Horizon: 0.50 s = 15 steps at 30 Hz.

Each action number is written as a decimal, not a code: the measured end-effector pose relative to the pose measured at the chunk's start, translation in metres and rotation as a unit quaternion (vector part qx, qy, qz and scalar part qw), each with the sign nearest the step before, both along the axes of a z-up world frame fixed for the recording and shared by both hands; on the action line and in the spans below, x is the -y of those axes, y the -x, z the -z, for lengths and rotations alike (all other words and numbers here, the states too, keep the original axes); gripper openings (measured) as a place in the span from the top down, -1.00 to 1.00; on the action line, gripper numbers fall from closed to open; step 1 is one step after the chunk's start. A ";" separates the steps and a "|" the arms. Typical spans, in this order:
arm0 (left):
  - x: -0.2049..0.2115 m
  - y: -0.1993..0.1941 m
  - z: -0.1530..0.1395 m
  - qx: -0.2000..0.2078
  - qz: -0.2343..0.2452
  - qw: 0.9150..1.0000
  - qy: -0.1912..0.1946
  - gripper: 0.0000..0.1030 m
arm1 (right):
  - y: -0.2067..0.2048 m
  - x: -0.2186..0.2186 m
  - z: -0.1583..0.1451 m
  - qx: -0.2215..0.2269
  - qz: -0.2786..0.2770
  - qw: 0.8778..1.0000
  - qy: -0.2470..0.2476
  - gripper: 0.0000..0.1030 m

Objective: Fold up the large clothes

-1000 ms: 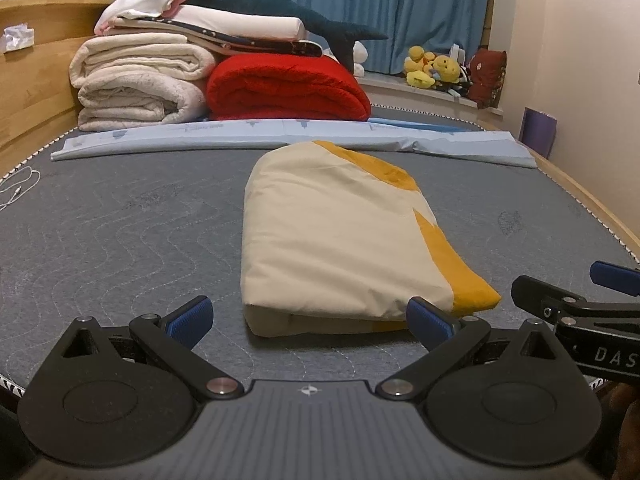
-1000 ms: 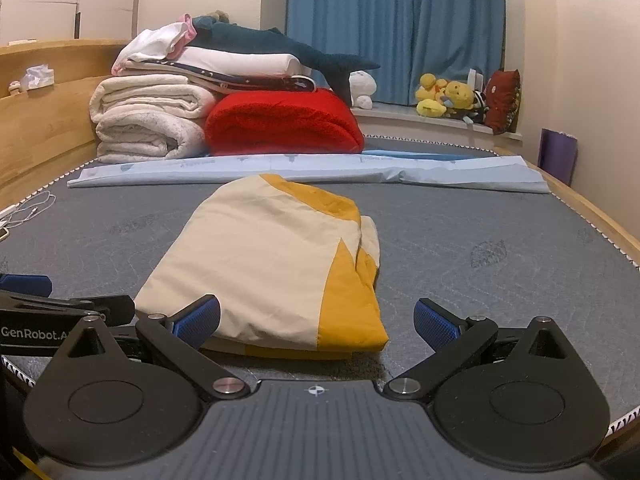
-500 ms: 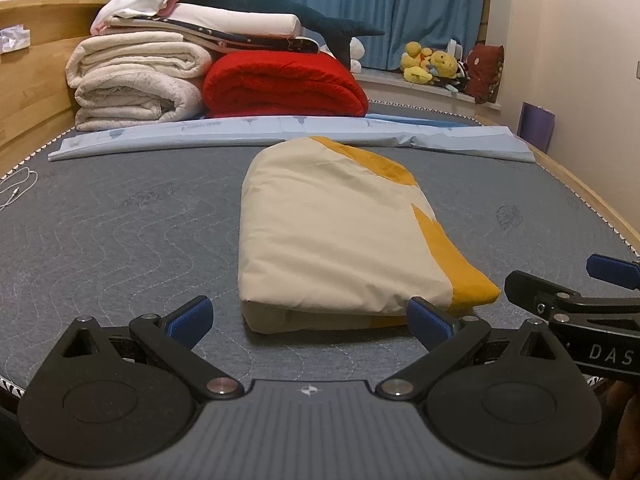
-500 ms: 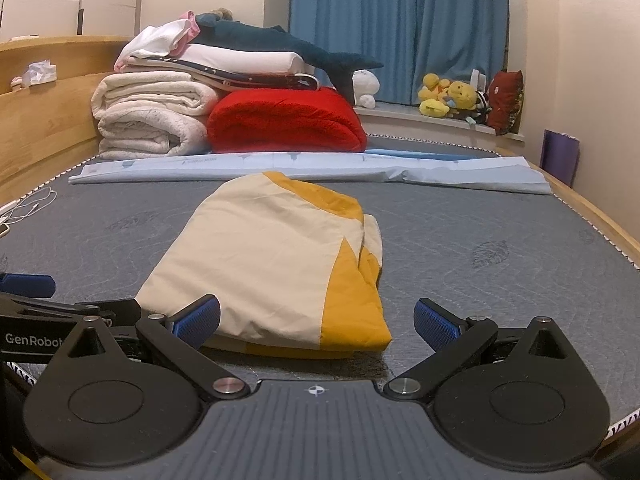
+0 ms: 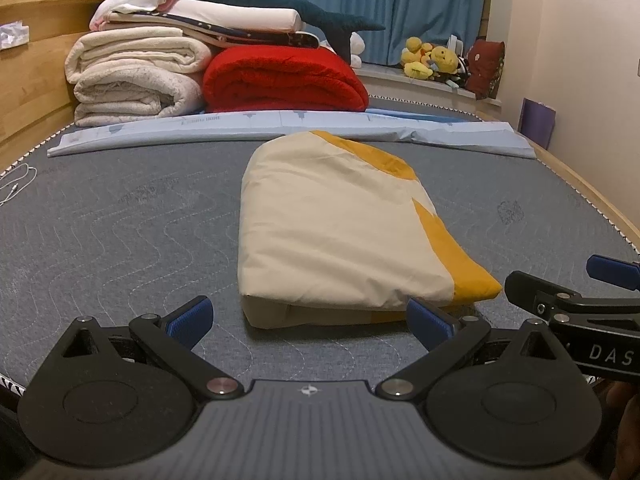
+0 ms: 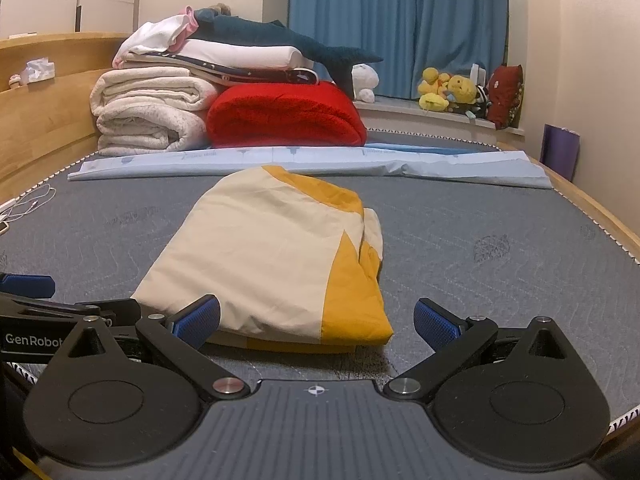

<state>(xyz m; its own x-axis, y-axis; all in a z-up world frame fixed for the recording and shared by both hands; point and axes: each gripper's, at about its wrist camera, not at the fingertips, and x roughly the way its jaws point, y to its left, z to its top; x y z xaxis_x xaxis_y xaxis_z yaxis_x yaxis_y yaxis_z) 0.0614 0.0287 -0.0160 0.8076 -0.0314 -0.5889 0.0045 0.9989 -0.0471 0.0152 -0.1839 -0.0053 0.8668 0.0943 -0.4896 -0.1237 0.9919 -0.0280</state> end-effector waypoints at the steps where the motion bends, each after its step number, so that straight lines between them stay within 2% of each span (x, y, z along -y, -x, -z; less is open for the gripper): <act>1: 0.000 0.000 0.000 0.000 0.000 1.000 0.000 -0.99 | 0.000 0.000 0.000 0.000 0.000 1.000 0.000 -0.98; 15: -0.002 -0.002 0.002 -0.002 0.001 1.000 0.002 -0.99 | 0.001 0.002 0.001 -0.004 0.000 1.000 -0.002 -0.98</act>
